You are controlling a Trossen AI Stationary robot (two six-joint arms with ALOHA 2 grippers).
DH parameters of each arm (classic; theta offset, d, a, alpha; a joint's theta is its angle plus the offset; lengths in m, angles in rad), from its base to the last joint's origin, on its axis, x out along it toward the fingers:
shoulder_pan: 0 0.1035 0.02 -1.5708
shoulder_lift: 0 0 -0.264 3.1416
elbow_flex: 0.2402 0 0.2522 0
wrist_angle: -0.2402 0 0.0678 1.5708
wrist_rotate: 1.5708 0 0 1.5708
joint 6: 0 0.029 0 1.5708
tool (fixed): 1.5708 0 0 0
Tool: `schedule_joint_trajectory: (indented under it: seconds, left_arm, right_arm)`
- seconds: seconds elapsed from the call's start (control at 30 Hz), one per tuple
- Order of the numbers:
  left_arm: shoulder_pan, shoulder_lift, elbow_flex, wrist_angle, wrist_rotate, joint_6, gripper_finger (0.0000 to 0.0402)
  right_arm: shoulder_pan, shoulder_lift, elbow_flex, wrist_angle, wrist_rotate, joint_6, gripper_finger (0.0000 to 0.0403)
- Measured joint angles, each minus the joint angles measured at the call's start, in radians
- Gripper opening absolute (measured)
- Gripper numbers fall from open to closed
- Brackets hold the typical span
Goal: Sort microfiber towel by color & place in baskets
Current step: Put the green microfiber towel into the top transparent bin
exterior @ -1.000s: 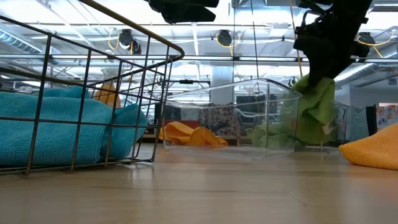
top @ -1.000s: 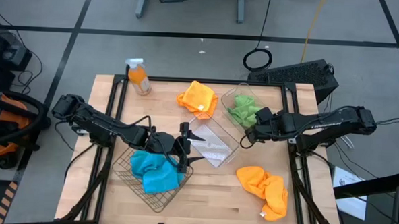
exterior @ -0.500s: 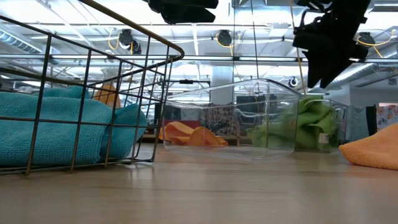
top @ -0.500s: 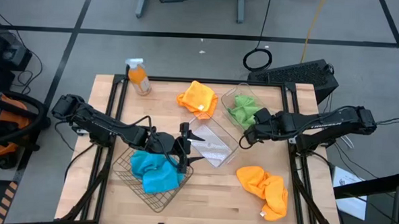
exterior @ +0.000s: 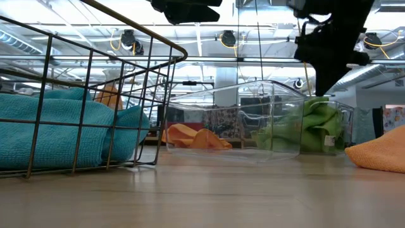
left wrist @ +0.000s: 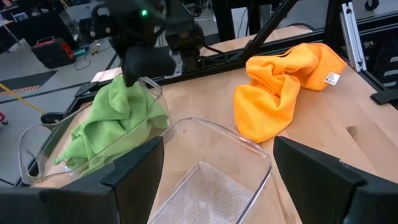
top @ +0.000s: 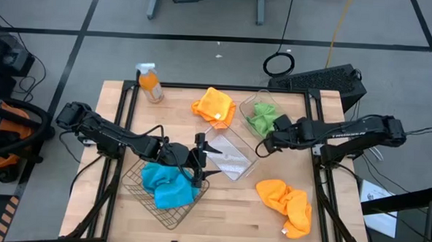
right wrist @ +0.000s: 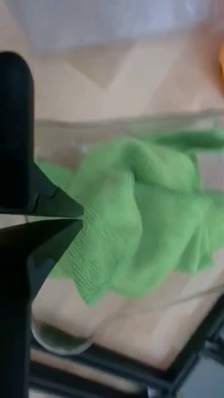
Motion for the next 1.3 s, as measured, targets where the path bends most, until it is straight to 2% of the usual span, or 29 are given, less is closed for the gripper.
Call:
schedule_joint_trajectory:
  seconds: [0.13, 0.27, 0.53, 0.93, 1.3]
  left_arm:
    - [0.0, 0.0, 0.0, 0.0, 0.0, 0.001, 0.0309]
    - [0.0, 0.0, 0.0, 0.001, 0.0, 0.001, 0.0309]
    - [0.0, 0.0, 0.0, 0.0, 0.001, 0.002, 0.0309]
    - [0.0, 0.0, 0.0, 0.007, 0.002, 0.002, 0.0309]
    - [0.0, 0.0, 0.0, 0.002, 0.002, 0.002, 0.0309]
  right_arm:
    - [-0.061, 0.013, -0.027, 0.055, 0.033, -0.018, 0.0016]
    - [-0.135, 0.035, -0.069, 0.154, 0.03, -0.08, 0.0004]
    - [-0.227, 0.131, -0.137, 0.286, -0.052, -0.162, 0.0001]
    - [-0.23, 0.187, -0.138, 0.307, -0.074, -0.188, 0.0001]
    - [-0.18, 0.045, -0.116, 0.298, -0.064, -0.165, 0.0002]
